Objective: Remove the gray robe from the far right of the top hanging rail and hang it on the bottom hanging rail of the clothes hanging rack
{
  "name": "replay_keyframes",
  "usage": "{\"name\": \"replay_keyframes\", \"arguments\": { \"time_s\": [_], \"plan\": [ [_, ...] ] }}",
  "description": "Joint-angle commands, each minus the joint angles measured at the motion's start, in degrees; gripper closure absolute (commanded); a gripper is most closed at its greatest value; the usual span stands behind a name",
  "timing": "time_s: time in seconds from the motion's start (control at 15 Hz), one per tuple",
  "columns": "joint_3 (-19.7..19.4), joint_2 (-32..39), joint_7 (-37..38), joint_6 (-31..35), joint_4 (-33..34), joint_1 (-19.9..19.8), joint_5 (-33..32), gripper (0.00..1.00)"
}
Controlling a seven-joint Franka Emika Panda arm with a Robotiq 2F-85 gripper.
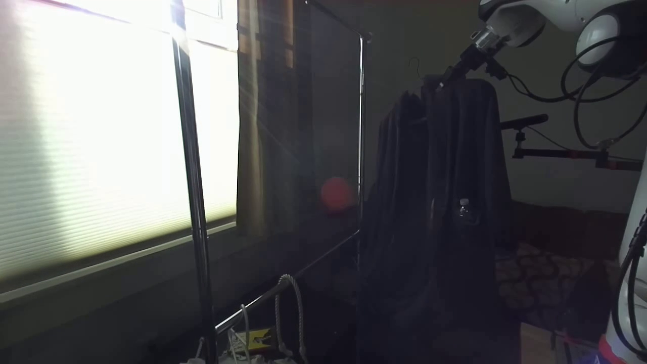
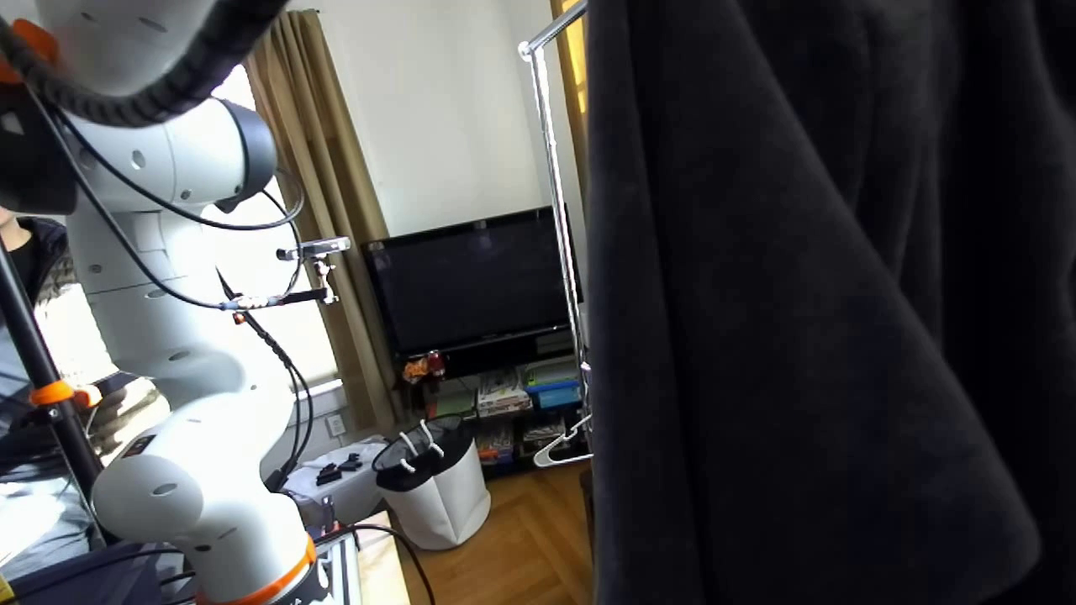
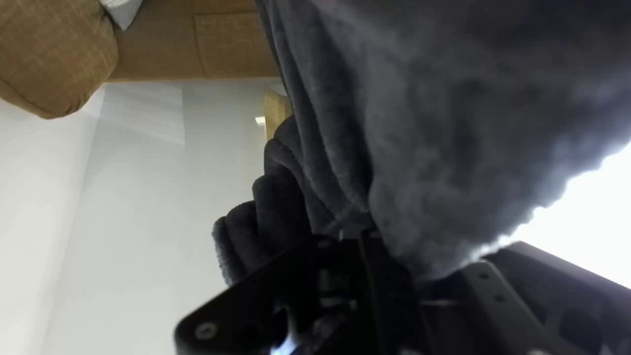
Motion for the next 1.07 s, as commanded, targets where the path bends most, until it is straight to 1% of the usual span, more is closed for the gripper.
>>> {"name": "replay_keyframes", "arguments": {
  "time_s": [0.0,0.13,0.27,0.33,0.4,0.53,0.6,0.73,0.8,1.0],
  "plan": [
    [3.85,-13.94,3.52,2.30,-13.67,1.69,-7.59,0.98],
    [6.03,-19.09,4.78,1.31,-19.53,0.11,-10.01,0.98],
    [7.17,-24.31,5.39,1.57,-24.91,-1.01,-12.12,0.98],
    [4.36,-15.56,3.71,-0.04,-17.68,0.53,-10.25,0.98],
    [4.39,-16.91,3.77,-0.10,-19.44,0.66,-10.69,0.91],
    [3.97,-16.84,3.61,-0.10,-19.86,0.68,-10.68,0.91],
    [4.05,-16.15,3.57,-0.12,-19.83,0.63,-10.62,0.98],
    [5.57,-16.23,1.08,1.80,-22.72,0.79,-12.12,0.98],
    [5.98,-17.02,-0.31,1.45,-24.70,0.76,-12.61,0.98],
    [8.08,-20.94,-3.31,4.96,-32.95,-0.82,-17.36,0.98]
  ]
}}
